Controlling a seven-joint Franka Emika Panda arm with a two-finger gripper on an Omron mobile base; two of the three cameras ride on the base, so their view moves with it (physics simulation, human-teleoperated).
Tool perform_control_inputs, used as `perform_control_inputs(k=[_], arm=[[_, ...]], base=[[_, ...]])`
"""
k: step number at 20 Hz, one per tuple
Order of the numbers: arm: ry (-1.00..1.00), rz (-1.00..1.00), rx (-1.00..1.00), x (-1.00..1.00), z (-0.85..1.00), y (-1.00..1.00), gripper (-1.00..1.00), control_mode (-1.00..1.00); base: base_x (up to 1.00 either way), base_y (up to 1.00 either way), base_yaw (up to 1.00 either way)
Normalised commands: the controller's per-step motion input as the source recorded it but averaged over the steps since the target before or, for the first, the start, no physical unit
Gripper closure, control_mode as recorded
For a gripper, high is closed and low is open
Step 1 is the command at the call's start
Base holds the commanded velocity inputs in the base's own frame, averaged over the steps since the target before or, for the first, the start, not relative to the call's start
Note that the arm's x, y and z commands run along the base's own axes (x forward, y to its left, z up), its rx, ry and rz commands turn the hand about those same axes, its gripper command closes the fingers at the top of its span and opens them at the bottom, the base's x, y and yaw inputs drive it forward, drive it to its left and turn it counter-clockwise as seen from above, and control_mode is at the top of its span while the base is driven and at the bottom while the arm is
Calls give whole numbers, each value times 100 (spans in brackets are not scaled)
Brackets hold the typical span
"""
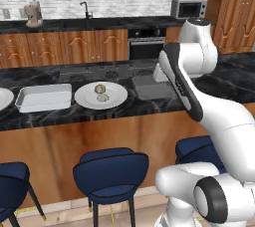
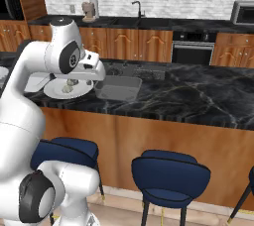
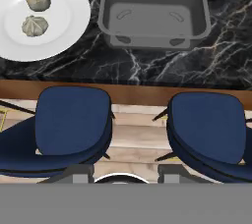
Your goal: Place two dumplings into each of the tupperware containers and then place the containers in the fridge.
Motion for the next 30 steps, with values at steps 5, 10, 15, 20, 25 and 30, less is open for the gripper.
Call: perform_control_inputs(k=[5,10,15,20,25,30], arm=[[9,0,-3,5,-36,41,-100,-100],[19,2,-4,53,-66,100,-100,-100],[7,0,2,63,-4,50,-100,-100],[4,6,2,98,-9,21,-100,-100],[13,7,0,92,-20,58,-100,-100],[18,7,0,100,-44,71,-100,-100]], base=[[0,0,0],[0,0,0],[0,0,0],[0,0,0],[0,0,0],[0,0,0]])
